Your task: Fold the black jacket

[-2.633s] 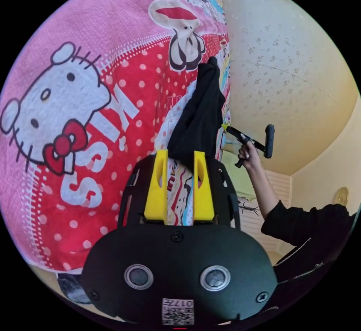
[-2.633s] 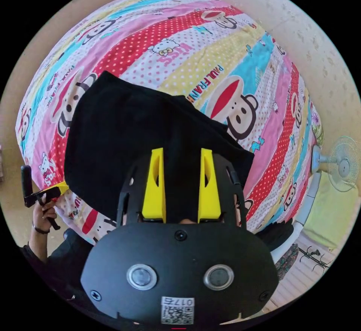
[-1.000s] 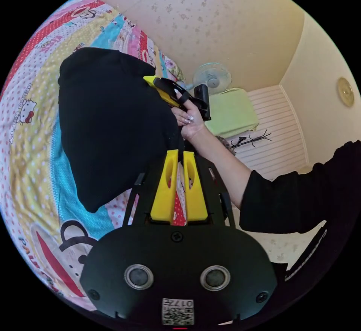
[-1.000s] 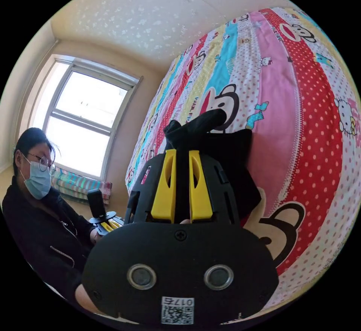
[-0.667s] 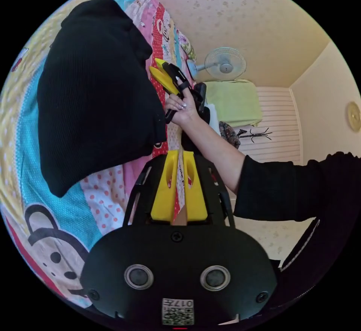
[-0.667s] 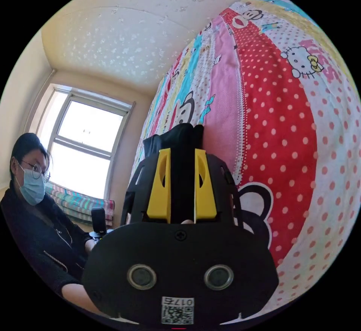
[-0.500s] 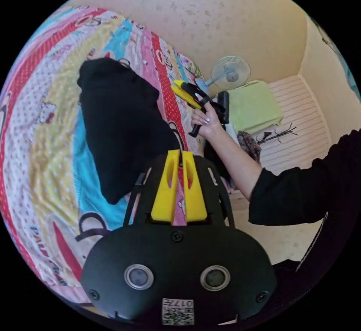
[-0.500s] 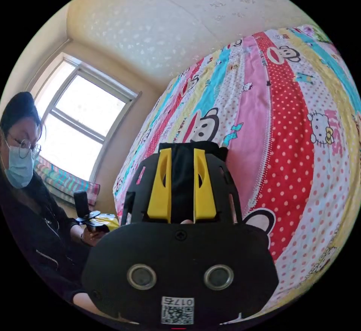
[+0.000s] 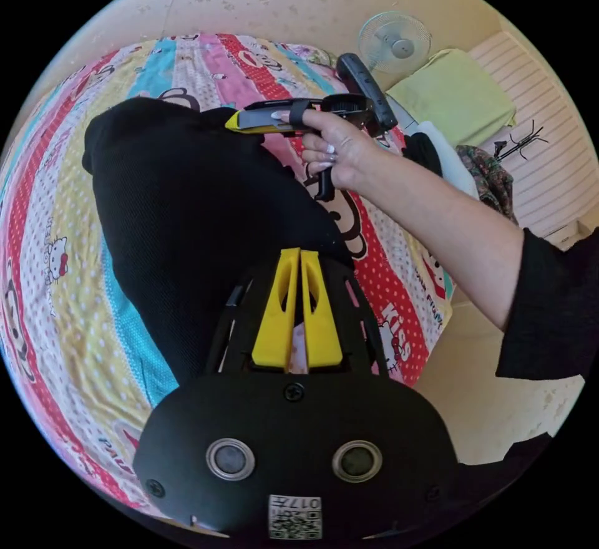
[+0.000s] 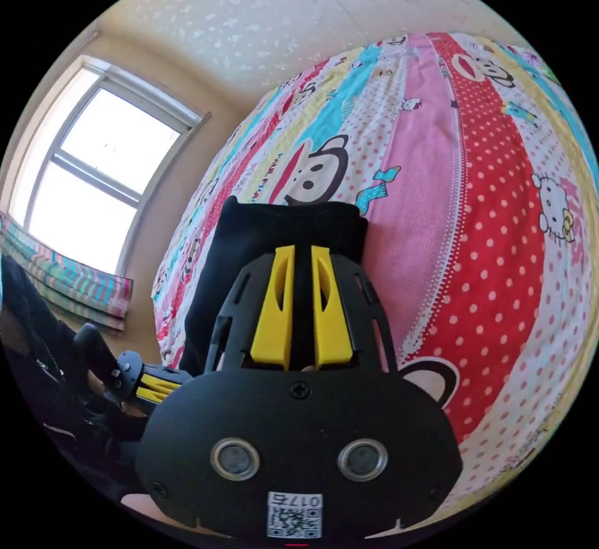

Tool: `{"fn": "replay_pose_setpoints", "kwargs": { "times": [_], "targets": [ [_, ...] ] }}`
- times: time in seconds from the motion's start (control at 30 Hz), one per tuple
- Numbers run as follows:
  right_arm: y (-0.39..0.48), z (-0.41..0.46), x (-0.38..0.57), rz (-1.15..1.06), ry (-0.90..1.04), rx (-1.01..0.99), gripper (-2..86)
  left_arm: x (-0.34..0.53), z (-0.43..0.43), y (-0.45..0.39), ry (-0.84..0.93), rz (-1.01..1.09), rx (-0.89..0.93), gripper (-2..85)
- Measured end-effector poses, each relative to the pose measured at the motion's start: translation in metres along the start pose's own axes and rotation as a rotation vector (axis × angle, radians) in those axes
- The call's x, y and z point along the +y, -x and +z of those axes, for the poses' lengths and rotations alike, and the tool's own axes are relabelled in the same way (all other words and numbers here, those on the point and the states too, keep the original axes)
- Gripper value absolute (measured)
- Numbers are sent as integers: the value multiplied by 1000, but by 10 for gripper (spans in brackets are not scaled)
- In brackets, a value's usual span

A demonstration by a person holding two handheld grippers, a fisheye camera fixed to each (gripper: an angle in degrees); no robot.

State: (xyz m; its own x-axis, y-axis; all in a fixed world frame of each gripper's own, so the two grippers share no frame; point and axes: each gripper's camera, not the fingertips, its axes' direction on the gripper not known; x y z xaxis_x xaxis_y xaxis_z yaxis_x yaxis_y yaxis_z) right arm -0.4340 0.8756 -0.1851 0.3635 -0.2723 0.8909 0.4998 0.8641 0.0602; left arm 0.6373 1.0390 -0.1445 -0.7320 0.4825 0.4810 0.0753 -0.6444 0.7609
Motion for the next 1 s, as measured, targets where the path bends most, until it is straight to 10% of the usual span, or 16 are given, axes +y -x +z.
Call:
{"fn": "replay_pose_setpoints", "kwargs": {
  "times": [0.53, 1.0],
  "targets": [
    [87, -26, 158, 155, -40, 149, 5, 51, -44, 39, -40, 4, 159, 2],
    [69, -46, 170, 216, -66, -7, 2, 156, -30, 160, -206, -589, 358, 98]
  ]
}}
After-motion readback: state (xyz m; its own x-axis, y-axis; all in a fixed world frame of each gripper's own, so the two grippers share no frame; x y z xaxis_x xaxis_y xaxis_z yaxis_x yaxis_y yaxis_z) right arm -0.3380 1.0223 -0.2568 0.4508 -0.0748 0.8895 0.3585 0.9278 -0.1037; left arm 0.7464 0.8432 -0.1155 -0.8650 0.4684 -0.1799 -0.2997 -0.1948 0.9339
